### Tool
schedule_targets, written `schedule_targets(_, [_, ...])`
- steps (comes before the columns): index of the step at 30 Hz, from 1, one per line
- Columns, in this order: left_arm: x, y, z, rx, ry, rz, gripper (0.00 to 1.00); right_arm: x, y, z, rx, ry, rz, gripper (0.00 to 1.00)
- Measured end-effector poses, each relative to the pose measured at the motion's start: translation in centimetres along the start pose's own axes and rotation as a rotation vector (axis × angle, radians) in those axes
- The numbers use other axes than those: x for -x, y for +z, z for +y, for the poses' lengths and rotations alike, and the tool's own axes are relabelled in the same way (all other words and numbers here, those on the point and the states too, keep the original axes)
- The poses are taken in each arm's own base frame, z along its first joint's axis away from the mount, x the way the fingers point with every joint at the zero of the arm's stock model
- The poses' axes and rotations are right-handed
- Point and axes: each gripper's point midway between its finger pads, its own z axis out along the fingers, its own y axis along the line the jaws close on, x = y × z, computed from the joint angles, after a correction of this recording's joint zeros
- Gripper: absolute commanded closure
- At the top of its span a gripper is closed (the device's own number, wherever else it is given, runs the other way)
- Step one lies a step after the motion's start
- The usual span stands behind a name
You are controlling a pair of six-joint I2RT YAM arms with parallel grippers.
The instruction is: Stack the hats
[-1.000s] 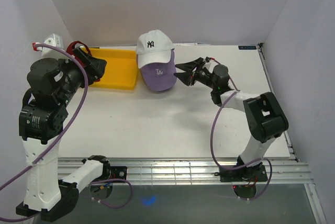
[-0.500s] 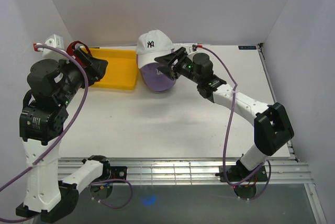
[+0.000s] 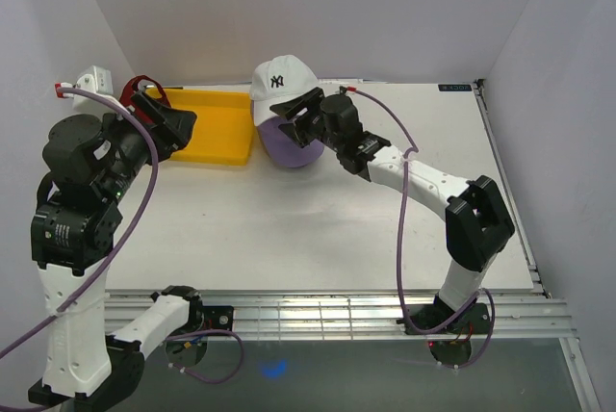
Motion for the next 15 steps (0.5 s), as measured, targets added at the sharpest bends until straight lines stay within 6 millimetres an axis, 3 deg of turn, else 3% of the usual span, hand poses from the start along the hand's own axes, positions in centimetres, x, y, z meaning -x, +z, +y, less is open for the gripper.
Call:
schedule_targets(13, [-0.1, -0.6, -0.7, -0.042, 0.007, 0.005, 0.28, 0.3, 2.3, -2.3, -0.062, 0.052, -0.067, 0.38])
schedule_targets(15, [-0.1, -0.7, -0.7, -0.045, 0.007, 0.006, 0.28, 0.3, 2.4, -2.2, -0.060, 0.062, -0.076, 0.43])
